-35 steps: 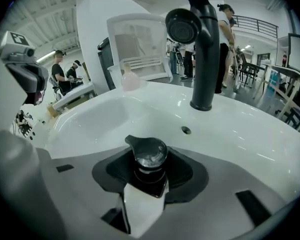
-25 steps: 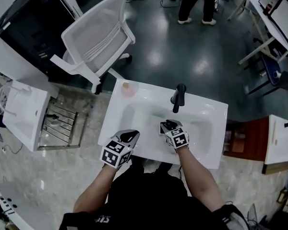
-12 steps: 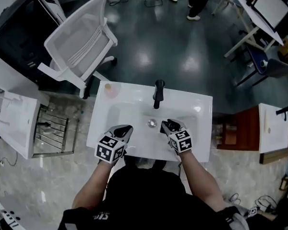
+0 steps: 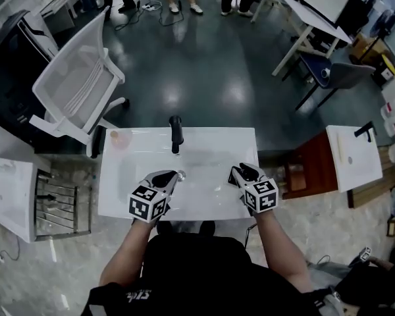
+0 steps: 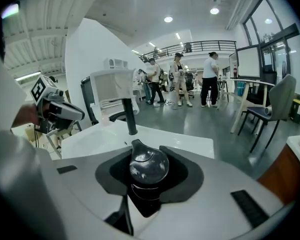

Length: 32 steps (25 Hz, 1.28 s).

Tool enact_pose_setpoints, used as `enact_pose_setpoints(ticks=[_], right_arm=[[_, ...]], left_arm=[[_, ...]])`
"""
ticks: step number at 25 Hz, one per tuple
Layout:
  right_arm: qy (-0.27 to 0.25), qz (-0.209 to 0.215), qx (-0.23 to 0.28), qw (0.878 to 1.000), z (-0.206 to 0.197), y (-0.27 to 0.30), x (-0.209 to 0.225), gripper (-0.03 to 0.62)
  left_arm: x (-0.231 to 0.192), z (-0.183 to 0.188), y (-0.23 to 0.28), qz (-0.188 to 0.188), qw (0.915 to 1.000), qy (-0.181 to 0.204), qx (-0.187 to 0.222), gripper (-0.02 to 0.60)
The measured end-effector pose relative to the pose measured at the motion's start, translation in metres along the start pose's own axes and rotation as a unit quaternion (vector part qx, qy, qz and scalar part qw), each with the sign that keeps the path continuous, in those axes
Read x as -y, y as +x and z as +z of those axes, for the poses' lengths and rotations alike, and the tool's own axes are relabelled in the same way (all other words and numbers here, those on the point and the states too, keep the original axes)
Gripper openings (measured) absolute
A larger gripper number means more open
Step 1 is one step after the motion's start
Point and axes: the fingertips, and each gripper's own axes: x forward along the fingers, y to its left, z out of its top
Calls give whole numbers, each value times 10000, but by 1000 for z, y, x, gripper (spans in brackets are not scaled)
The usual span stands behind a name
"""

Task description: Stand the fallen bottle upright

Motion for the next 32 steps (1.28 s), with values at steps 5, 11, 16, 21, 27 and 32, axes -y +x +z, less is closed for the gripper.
enact_pose_setpoints(ticks=[5,11,16,21,27,32], right_arm=[[207,-258,-76,9994,-22,-32,38,124],[405,-382,-27,9984,-42,-51,64,124],[415,-504,85,9978,-37,-52,74,126],[395,-434,61,9983,-37,-43,69,130],[87,-1068,69,9942,-35,-38,66,129],[10,-1630,25,9866,-31,-41,74,127]], left_arm=[[28,2,14,-84,9999,38,-55,25],[48,-1,20,-52,9999,45,-113,25],[54,6,20,-14,9999,133,-87,25],[51,17,16,5,9997,258,-2,25],[40,25,4,-16,9994,316,109,25],[26,28,-5,-66,9992,359,147,25]])
